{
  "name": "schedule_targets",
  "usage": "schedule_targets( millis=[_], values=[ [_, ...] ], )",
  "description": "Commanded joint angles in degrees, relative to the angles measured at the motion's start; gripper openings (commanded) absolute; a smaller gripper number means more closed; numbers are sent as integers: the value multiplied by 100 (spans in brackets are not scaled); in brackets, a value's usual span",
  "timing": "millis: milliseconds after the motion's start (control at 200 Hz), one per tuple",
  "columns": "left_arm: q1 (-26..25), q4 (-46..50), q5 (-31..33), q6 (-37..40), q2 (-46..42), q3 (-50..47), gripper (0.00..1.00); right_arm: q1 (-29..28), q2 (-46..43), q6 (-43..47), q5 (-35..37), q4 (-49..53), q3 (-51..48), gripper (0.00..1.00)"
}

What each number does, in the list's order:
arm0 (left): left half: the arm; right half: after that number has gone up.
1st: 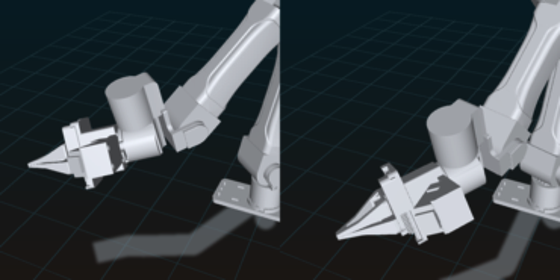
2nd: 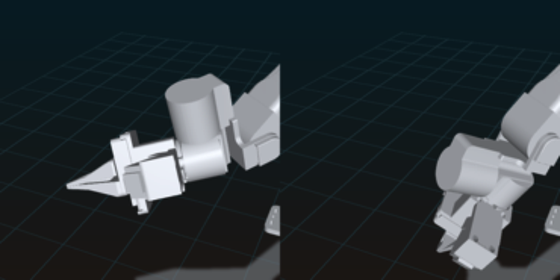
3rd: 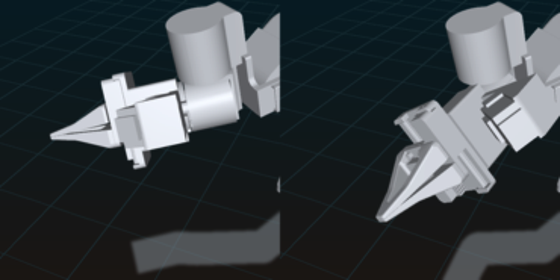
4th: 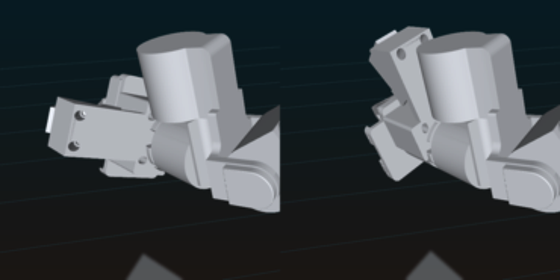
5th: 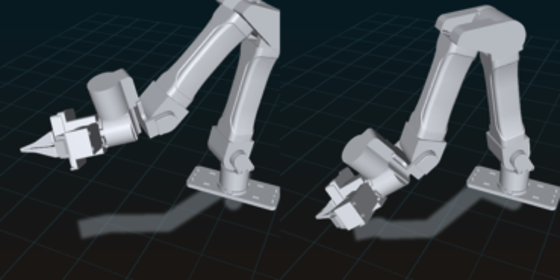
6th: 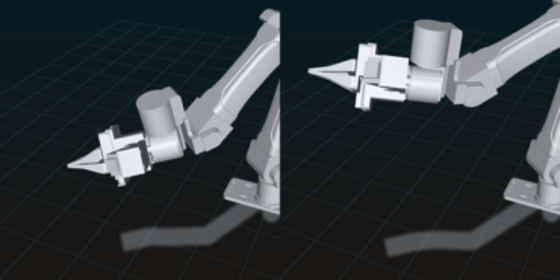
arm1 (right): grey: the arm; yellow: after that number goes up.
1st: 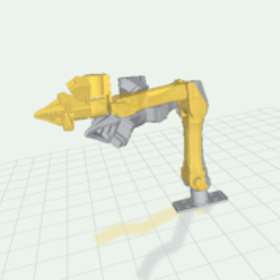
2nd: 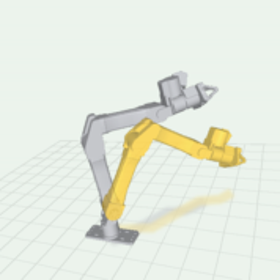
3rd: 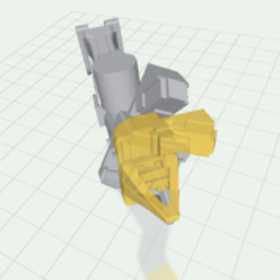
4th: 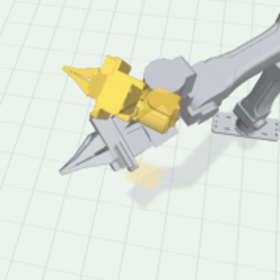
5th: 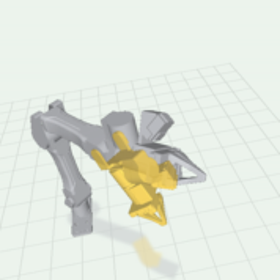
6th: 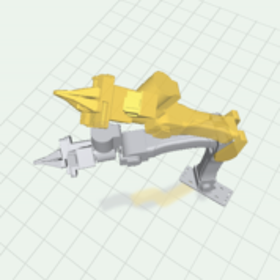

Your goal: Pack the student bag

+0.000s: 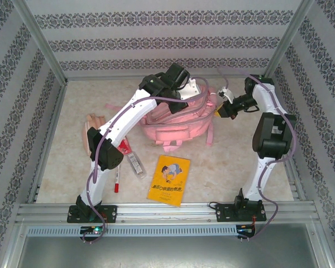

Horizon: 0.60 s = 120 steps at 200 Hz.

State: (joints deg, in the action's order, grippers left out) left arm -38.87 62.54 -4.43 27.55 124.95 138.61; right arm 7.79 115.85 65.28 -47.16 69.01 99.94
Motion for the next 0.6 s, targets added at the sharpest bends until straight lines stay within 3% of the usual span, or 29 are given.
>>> schedule_targets(
  millis=[0,195,335,520,595],
  values=[
    [101,-269,213,-198,155,277,0,-149,-582,366,210,152,-433,0],
    [94,-445,4,-446,445,273,0,-595,-1390,144,150,-199,-1365,0],
    [90,-610,-252,-740,637,287,0,-832,-1755,-606,-606,-629,-2061,0],
    [90,-798,-700,-1246,773,130,0,-1424,-1977,-2766,-1393,-2061,-3045,0],
    [93,-959,-833,-1401,797,16,0,-1595,-1979,-4048,-1668,-2906,-3407,0]
  ],
)
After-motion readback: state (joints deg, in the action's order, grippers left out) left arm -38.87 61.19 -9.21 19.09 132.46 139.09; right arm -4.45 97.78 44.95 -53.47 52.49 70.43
